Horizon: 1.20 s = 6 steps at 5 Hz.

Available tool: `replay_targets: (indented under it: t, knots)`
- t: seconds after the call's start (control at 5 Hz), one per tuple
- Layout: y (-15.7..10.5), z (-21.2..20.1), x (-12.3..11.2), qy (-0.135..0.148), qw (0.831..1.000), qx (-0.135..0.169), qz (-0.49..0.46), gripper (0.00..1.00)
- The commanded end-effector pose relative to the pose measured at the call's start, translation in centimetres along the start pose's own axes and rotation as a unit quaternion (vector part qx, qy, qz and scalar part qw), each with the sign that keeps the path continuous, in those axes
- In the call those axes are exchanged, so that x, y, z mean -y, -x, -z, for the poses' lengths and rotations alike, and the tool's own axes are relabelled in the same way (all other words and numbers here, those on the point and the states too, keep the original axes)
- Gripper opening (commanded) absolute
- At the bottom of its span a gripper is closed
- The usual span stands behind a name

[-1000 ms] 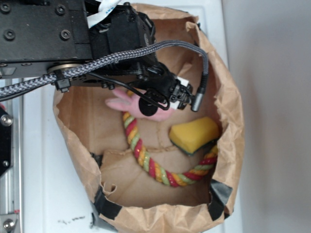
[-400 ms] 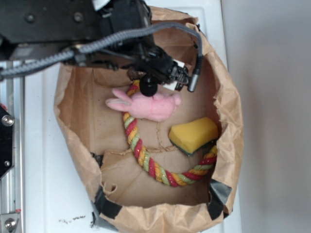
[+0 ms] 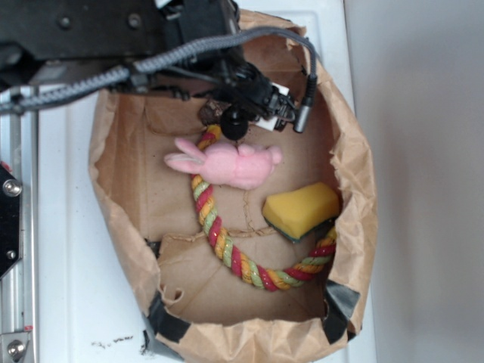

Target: Grab the rock.

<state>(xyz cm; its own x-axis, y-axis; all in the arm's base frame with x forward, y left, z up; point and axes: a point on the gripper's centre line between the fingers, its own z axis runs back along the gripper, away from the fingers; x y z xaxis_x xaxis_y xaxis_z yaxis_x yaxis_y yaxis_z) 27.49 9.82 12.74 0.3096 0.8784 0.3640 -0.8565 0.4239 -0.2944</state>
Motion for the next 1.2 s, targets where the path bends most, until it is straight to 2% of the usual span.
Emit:
replay_targets:
  t: [0.0,0.2,0.6,0.8,1.0]
  knots:
    - [-2.2,-1.5,-1.0,0.015,0.999,0.025,-0.019,1.00]
    - [-2.2,-1.5,-1.0,0.015,0.999,0.025,-0.019,1.00]
    - [-3.2,1.3,-3.5,-0.026,0.999,0.019,-0.015,1.00]
    - [-3.3,3.1,-5.1,-0.054,0.998,0.028,-0.011,1.00]
    - [-3.4,4.0,-6.6,-0.063,0.998,0.016,-0.012,1.00]
